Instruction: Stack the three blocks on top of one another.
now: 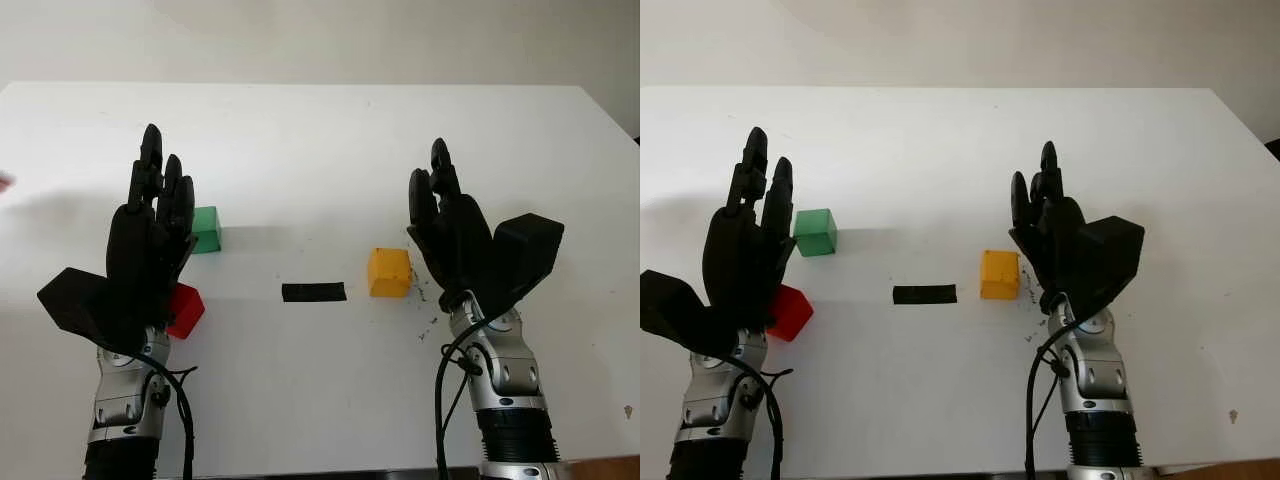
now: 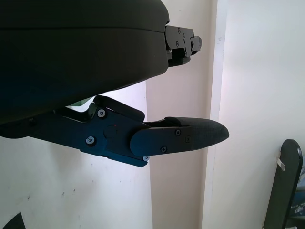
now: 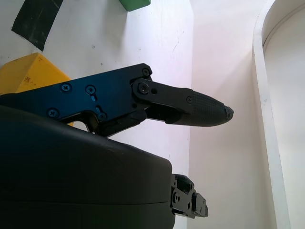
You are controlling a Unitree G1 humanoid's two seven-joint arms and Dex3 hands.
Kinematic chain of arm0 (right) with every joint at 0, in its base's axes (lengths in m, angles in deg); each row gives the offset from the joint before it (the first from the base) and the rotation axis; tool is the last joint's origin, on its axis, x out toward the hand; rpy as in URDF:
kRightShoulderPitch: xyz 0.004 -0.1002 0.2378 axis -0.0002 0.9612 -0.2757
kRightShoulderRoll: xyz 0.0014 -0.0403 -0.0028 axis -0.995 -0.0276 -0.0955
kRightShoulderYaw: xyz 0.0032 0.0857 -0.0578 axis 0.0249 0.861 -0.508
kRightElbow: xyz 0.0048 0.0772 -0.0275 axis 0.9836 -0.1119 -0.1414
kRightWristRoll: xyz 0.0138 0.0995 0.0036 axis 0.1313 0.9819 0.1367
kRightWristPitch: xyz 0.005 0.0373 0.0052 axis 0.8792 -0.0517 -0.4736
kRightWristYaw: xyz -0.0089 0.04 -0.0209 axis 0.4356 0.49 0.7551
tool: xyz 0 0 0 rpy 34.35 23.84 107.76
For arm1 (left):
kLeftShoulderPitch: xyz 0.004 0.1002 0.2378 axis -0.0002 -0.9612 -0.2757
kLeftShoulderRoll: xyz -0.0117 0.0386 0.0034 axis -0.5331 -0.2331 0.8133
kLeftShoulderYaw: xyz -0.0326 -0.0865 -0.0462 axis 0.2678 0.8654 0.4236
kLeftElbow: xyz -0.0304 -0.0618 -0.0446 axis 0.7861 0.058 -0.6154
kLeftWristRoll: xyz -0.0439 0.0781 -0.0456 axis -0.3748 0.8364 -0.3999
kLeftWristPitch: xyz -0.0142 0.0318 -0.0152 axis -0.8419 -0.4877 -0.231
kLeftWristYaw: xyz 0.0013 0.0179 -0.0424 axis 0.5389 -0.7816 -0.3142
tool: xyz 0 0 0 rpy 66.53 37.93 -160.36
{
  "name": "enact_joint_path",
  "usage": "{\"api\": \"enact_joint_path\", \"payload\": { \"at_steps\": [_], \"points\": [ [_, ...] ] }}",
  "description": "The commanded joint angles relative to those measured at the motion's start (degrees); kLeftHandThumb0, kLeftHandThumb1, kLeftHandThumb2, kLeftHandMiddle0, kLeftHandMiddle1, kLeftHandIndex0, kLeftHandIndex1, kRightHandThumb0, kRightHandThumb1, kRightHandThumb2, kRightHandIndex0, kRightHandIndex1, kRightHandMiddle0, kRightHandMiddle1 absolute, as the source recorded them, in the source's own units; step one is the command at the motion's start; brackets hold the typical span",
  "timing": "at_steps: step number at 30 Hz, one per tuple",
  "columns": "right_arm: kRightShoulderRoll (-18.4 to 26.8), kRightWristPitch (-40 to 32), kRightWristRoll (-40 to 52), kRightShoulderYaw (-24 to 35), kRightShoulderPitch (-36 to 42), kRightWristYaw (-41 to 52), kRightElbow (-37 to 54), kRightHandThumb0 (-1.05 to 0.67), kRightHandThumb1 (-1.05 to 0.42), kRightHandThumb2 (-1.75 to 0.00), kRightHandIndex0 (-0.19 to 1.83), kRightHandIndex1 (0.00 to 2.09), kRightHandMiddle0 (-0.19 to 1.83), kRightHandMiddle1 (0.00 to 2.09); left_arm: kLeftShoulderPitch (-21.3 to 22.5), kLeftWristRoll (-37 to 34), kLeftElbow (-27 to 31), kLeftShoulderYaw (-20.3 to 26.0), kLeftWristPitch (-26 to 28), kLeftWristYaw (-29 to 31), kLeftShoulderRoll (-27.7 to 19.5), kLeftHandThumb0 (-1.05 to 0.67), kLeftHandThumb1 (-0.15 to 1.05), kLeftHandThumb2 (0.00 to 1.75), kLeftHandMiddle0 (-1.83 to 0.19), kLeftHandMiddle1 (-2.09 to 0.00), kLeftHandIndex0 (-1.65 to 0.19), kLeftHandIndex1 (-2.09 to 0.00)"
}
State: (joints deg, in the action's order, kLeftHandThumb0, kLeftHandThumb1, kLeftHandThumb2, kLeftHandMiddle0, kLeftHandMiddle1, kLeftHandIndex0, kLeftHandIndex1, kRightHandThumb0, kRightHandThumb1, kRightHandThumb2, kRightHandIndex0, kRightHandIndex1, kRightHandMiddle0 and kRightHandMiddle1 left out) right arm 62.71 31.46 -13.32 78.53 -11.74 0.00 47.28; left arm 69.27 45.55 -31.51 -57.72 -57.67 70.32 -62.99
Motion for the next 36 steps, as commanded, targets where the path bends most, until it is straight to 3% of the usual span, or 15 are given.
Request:
{"api": "enact_joint_path", "payload": {
  "at_steps": [1, 22, 24, 28, 31, 32, 34, 36],
  "points": [
    [-0.02, 0.24, 0.04, 0.01, -0.58, -0.16, 0.67, -0.67, -1.05, -0.59, -0.19, 0.00, -0.19, 0.00, -0.12, -0.07, -0.21, 0.03, -0.47, 0.25, 0.10, -0.64, 1.05, 0.45, 0.02, -0.05, 0.02, -0.05],
    [-0.23, 0.51, 0.04, -0.12, -0.51, -0.02, 0.92, -0.67, -1.05, -0.60, -0.19, 0.00, -0.19, 0.00, 0.38, 0.71, 0.85, 0.68, -0.56, 0.72, -2.19, -0.68, 1.05, 0.42, -0.02, -0.06, -0.02, -0.07],
    [-0.32, 0.16, 0.12, -0.06, -0.47, -0.17, 1.09, -0.67, -1.05, -0.60, -0.19, 0.00, -0.19, 0.00, 0.64, 0.14, 1.44, 1.17, -0.49, 2.58, -4.28, -0.68, 1.05, 0.41, -0.03, -0.07, -0.04, -0.07],
    [-0.49, 0.03, 0.09, -0.04, -0.43, -0.49, 1.17, -0.68, -1.05, -0.59, -0.19, 0.00, -0.19, 0.00, 1.29, -0.17, 2.96, 3.90, -1.31, 6.11, -10.19, -0.61, 1.05, 0.32, -0.38, -0.09, -0.27, -0.12],
    [-0.59, 0.35, 0.08, -0.14, -0.46, -0.57, 1.15, -0.68, -1.05, -0.59, -0.19, 0.00, -0.19, 0.00, 1.67, 3.48, 2.03, 4.60, -5.06, 7.63, -15.14, -0.62, 1.05, 0.29, -0.49, -0.09, -0.34, -0.11],
    [-0.66, 0.33, 0.07, -0.15, -0.54, -0.68, 1.13, -0.68, -1.05, -0.59, -0.19, 0.00, -0.19, 0.00, 1.64, 5.49, 2.29, 4.83, -5.99, 7.84, -17.27, -0.63, 1.05, 0.28, -0.51, -0.09, -0.36, -0.12],
    [-0.81, 0.13, -0.05, -0.18, -0.63, -1.04, 1.25, -0.67, -1.05, -0.60, -0.19, 0.00, -0.19, 0.00, 0.70, 7.97, 5.20, 5.39, -2.87, 9.10, -21.58, -0.66, 1.05, 0.22, -0.52, -0.07, -0.42, -0.12],
    [-0.84, 0.37, -0.21, -0.23, -0.72, -1.22, 1.13, -0.67, -1.05, -0.59, -0.19, 0.00, -0.19, 0.00, -0.76, 11.48, 7.29, 6.23, -2.69, 11.74, -27.33, -0.68, 1.05, 0.17, -0.42, -0.03, -0.43, -0.09]
  ]
}}
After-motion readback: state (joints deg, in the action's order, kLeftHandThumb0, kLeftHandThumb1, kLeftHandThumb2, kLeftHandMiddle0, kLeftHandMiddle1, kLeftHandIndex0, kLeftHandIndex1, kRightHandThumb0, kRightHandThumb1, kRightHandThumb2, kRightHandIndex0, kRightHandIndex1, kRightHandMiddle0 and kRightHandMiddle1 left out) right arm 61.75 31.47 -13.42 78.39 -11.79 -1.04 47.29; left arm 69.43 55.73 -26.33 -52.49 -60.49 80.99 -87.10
